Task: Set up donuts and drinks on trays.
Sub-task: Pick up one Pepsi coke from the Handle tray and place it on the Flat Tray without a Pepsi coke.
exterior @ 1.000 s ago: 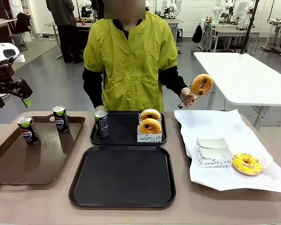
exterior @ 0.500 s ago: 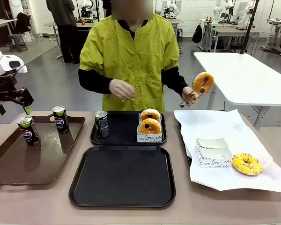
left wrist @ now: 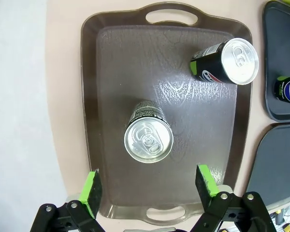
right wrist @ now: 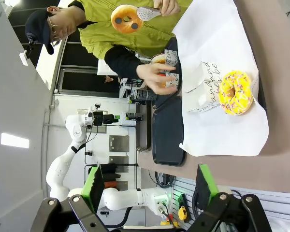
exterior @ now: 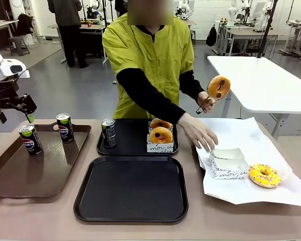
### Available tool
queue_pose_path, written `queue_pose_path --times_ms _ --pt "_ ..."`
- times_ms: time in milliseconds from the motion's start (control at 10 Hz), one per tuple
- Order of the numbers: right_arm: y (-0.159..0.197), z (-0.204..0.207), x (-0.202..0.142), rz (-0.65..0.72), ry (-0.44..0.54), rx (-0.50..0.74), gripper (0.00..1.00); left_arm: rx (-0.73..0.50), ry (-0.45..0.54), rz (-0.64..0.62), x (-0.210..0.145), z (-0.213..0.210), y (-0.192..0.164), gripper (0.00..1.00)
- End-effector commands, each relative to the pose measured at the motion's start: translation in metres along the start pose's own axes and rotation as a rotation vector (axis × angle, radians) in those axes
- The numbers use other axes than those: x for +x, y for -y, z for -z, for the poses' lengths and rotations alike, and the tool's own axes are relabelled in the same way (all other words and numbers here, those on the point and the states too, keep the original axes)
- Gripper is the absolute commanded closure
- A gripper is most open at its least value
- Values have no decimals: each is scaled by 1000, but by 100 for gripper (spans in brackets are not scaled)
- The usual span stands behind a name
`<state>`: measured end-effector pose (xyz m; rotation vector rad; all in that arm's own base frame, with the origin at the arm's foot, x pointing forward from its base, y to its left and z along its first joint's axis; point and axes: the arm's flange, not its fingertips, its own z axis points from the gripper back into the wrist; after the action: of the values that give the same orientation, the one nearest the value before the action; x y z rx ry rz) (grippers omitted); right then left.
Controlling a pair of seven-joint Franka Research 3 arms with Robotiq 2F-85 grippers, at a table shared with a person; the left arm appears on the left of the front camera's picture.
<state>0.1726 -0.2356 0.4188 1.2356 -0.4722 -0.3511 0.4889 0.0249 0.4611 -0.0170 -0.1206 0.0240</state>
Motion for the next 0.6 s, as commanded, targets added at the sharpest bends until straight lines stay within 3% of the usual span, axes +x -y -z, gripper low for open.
queue_pose_path --times_ms 0,500 --pt "-1 0 0 -13 4 12 0 13 -14 23 9 8 0 0" --pt "-1 0 0 -13 4 12 0 45 -38 -21 29 47 -4 0"
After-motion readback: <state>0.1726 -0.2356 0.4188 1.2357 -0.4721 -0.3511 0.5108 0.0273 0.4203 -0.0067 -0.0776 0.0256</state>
